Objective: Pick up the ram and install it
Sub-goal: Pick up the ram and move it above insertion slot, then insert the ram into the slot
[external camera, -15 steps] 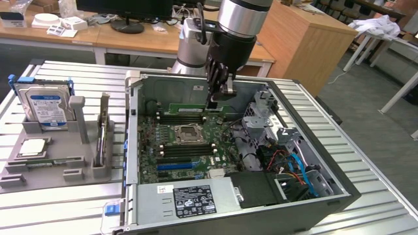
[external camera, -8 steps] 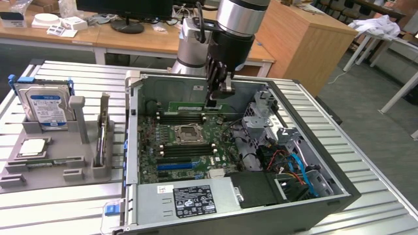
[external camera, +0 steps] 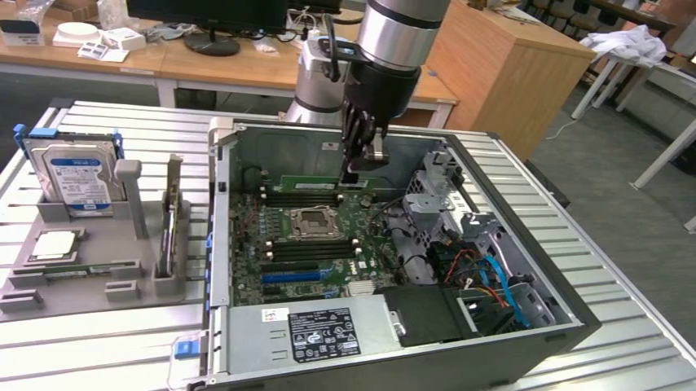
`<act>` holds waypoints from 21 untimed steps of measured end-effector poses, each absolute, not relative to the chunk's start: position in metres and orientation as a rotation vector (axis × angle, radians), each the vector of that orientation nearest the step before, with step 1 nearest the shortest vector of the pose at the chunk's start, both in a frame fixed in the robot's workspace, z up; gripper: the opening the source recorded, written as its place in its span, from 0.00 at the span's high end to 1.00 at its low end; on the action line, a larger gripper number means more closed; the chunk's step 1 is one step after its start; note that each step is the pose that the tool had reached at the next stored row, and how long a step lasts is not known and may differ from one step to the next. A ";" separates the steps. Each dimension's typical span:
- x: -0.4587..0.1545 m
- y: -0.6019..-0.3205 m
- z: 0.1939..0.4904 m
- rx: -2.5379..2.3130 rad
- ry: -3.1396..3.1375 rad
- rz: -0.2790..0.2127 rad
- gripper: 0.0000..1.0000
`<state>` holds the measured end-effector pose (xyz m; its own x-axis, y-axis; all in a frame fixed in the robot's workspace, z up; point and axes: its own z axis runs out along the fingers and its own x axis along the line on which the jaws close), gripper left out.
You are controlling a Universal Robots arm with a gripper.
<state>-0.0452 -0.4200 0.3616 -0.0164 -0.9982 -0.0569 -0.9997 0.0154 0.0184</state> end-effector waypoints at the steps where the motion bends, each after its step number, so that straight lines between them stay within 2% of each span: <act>1: -0.045 -0.420 0.360 -2.183 2.219 0.083 0.88; 21: -0.045 -0.420 0.352 -2.183 2.218 0.084 0.88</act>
